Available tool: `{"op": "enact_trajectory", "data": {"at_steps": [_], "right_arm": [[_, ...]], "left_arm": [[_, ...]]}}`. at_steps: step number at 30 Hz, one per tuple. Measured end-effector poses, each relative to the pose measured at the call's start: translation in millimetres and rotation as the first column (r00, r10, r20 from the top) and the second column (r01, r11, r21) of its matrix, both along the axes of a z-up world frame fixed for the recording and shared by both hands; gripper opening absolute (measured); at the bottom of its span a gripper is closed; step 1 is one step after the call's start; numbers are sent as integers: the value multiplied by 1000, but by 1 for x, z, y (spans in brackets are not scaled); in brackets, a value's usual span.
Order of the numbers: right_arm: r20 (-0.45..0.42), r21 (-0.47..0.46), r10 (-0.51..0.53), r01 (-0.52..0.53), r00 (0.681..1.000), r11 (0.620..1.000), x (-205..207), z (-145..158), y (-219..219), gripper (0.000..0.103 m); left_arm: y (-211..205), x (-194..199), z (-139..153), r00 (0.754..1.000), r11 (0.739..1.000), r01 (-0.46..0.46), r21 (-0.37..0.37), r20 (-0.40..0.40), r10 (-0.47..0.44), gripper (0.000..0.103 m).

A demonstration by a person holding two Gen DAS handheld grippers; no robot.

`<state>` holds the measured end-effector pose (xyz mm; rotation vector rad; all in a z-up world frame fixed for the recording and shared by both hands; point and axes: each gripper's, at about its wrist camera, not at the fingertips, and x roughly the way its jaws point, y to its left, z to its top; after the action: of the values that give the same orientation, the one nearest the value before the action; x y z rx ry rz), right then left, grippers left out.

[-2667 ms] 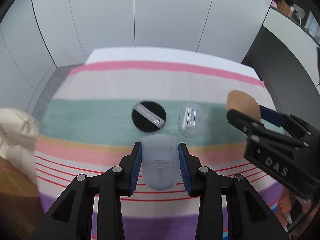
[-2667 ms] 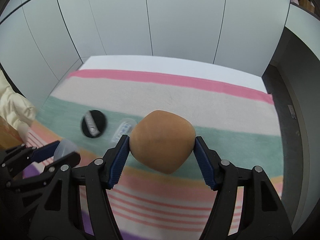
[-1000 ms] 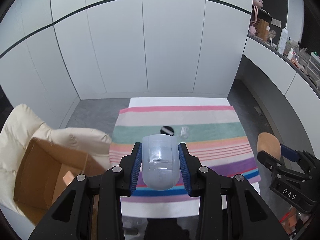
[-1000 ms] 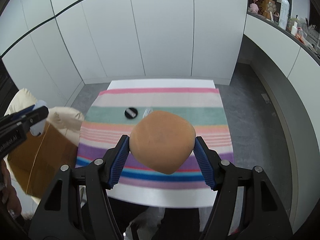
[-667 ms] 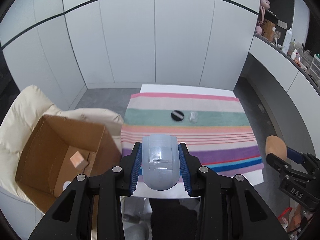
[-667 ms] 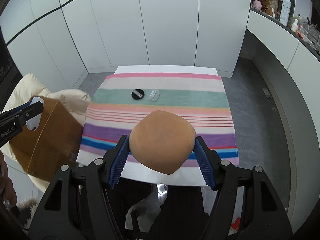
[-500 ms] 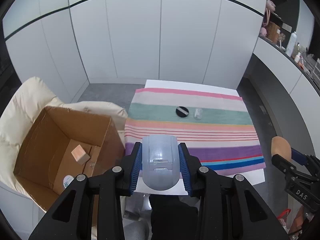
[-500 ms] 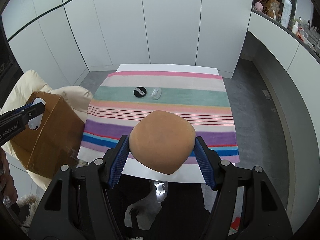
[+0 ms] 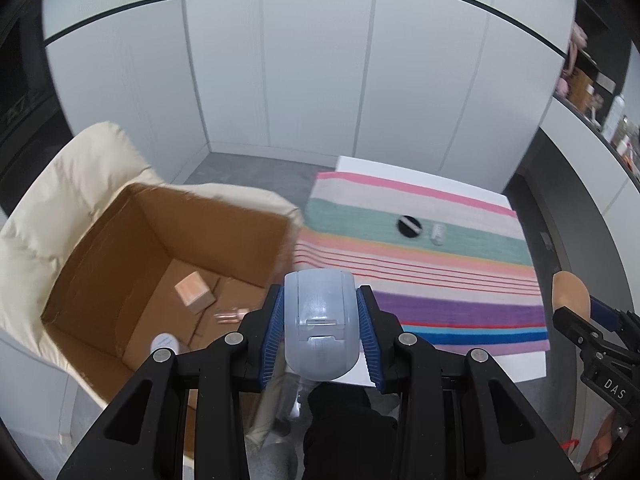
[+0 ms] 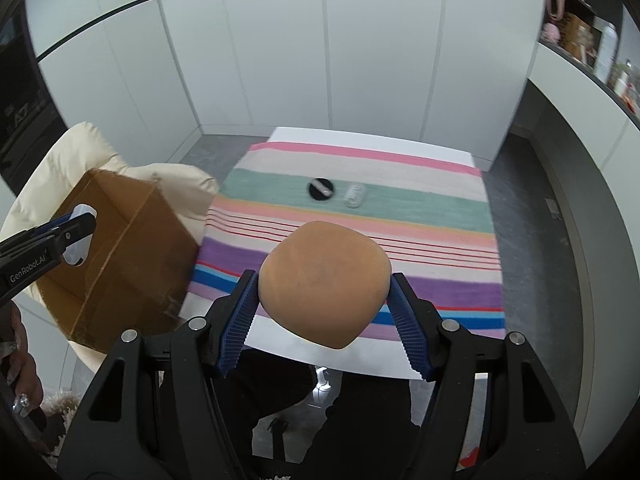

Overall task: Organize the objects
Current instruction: 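Carry the clear case with left tool while right tool carries tan sponge to box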

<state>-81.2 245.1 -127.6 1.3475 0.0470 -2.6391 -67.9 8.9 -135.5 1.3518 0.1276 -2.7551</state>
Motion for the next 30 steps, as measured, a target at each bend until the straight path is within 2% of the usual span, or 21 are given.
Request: {"op": "enact_trajectory", "data": {"at_steps": [7, 13, 19, 25, 30], "right_arm": [[-1, -2, 111, -111, 994, 994, -12, -3, -57, 68], [-12, 4, 238, -238, 971, 971, -18, -3, -123, 68], [-7, 7, 378, -378, 926, 926, -20, -9, -197, 68], [1, 6, 499, -499, 867, 867, -13, -17, -263, 68], [16, 18, 554, -554, 832, 832, -4, -25, -295, 68]], "left_arm": [[-57, 14, -6, 992, 992, -125, 5, 6, 125, 37], [-106, 26, -13, 973, 973, -232, 6, 18, 232, 37], [-148, 37, -20, 949, 949, -314, 3, 34, 314, 37], [-188, 42, -31, 922, 923, -384, 4, 52, 383, 37], [-208, 44, -40, 909, 911, -412, 19, 69, 410, 37]]}}
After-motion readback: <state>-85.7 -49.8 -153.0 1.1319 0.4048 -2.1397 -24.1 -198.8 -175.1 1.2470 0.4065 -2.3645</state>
